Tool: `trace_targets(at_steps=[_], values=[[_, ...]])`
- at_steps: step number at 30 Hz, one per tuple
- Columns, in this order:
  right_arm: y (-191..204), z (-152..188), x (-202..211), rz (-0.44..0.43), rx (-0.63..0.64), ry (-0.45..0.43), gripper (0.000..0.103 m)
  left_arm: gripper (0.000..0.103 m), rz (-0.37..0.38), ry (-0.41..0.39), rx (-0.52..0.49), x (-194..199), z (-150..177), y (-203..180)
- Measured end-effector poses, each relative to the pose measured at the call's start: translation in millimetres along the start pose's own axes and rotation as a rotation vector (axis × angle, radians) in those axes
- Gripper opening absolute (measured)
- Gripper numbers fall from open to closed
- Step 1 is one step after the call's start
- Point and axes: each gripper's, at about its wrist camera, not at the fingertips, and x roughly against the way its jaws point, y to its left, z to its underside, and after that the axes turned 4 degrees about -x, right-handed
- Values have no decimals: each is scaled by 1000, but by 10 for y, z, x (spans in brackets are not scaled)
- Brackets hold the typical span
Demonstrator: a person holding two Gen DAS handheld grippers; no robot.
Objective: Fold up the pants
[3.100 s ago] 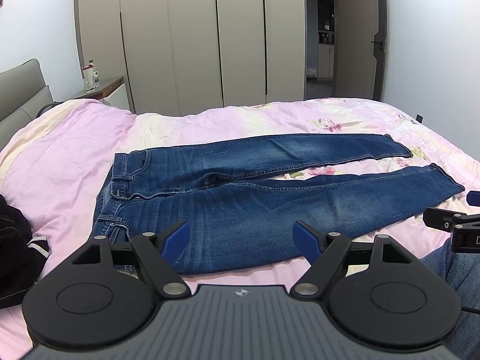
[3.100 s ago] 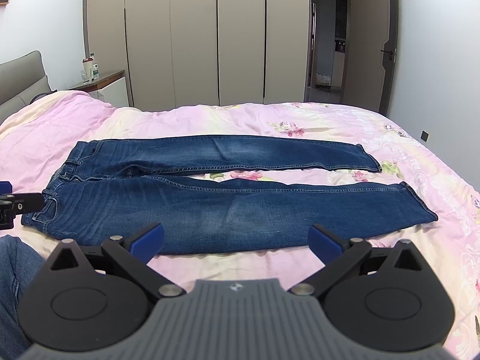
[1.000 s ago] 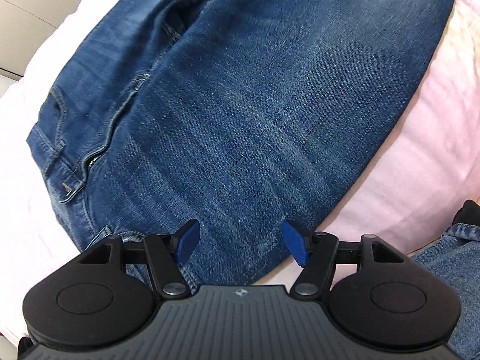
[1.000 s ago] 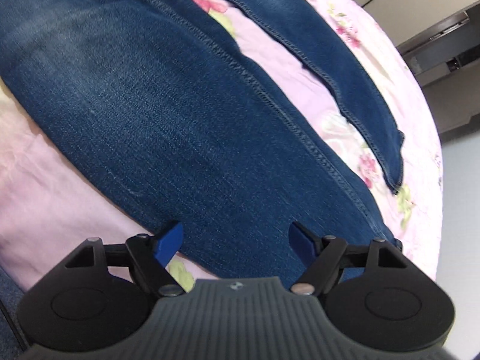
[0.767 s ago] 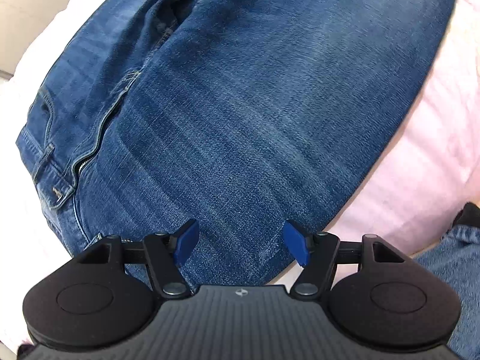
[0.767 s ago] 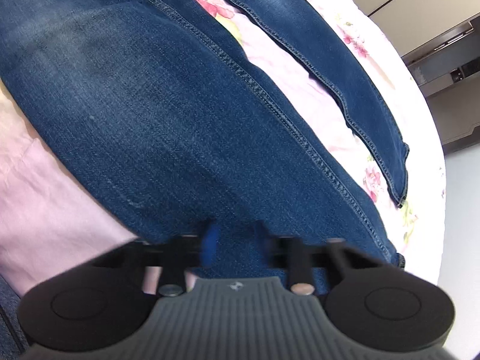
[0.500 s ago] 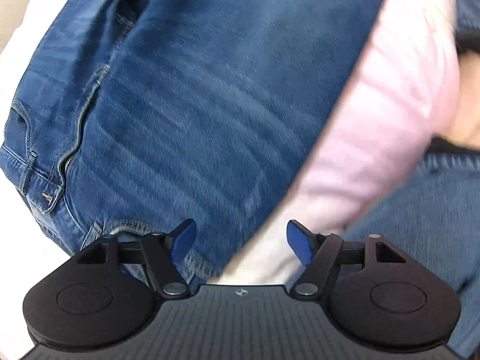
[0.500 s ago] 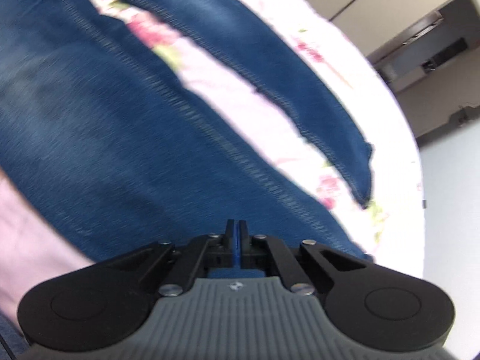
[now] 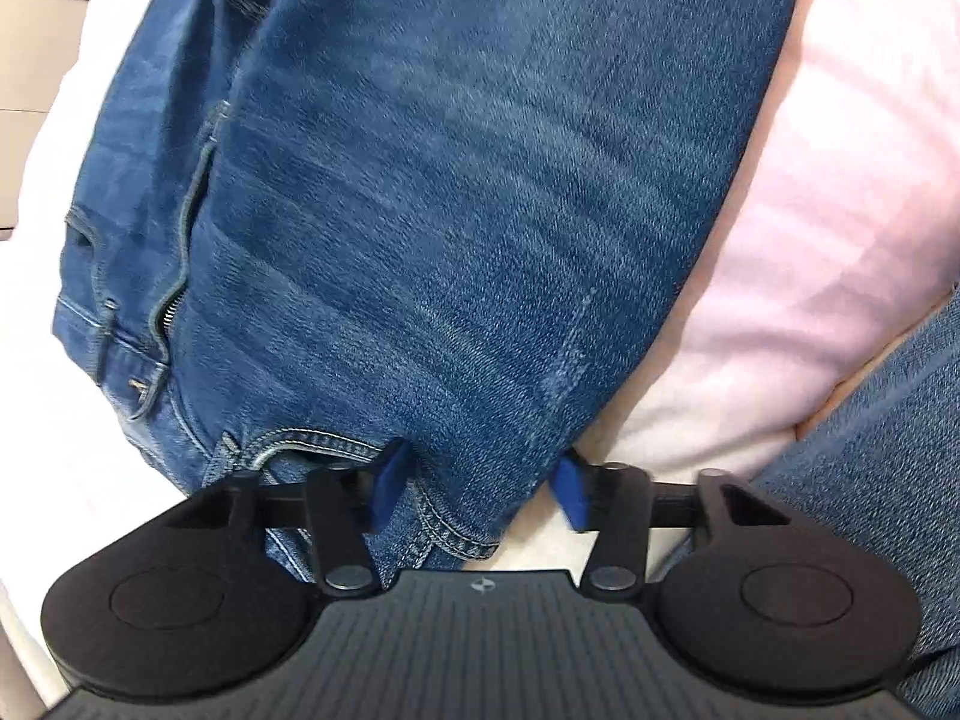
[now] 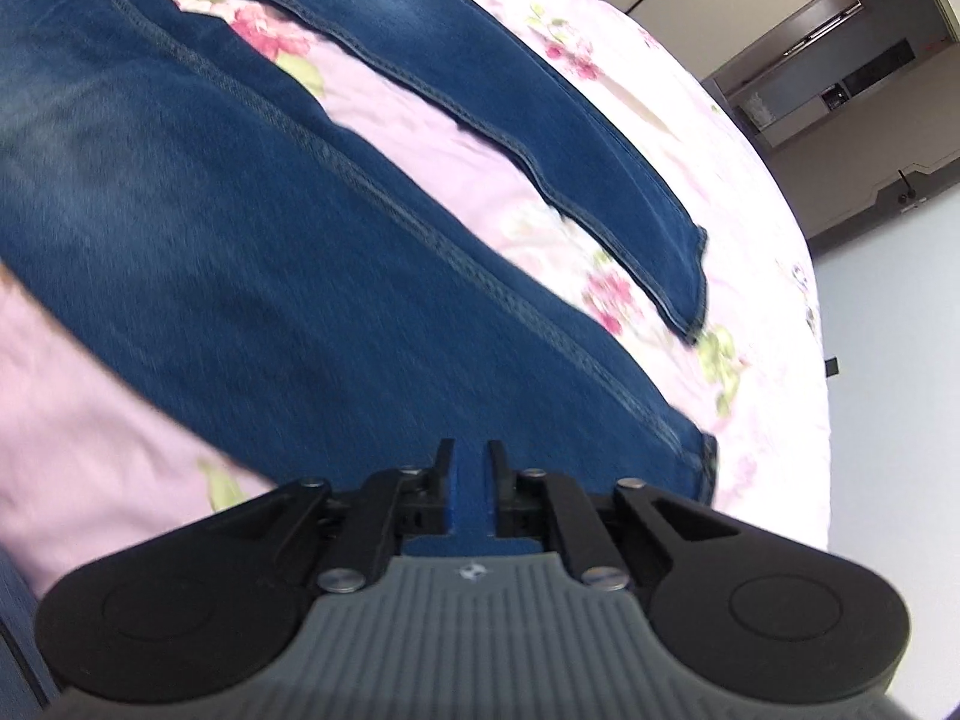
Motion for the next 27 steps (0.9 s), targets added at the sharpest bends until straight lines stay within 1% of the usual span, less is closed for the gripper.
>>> trace_targets(at_steps=[1,2,4,6,8,9,11,13,15,16,17,18,19,22,27], values=[[-28,54,8,4,3,3,25,35,-2,-16,24,30,0,7],[-55,122,7,7,7,5,30,22,-1,-36,58,81,38,26],[-82,238,-17,3,28,16,35,15,-1,-73,147,212,76,159],[-70,349,-81,9,74,30,41,14,-9,-117,230,302,139,267],[-36,471,-159,20,131,44,45,13,-25,-154,290,394,240,296],[-10,536,-210,30,163,52,46,13,-33,-171,322,464,322,223],[51,682,-290,56,226,67,46,13,-34,-214,386,512,375,273],[111,769,-381,83,270,50,46,13,-40,-234,434,591,443,324],[159,807,-439,106,285,16,44,13,-50,-248,475,638,463,319],[191,812,-461,124,294,0,40,13,-54,-257,492,656,488,327],[214,814,-474,140,301,-14,25,13,-58,-264,507,594,501,399],[219,805,-502,164,305,-16,5,13,-65,-271,516,653,528,383],[213,798,-520,189,299,-12,0,13,-71,-277,524,695,549,363],[67,719,-433,223,192,-54,0,13,-92,-296,555,781,583,381],[-197,414,-133,337,85,-156,0,11,-148,-361,629,998,672,542]])
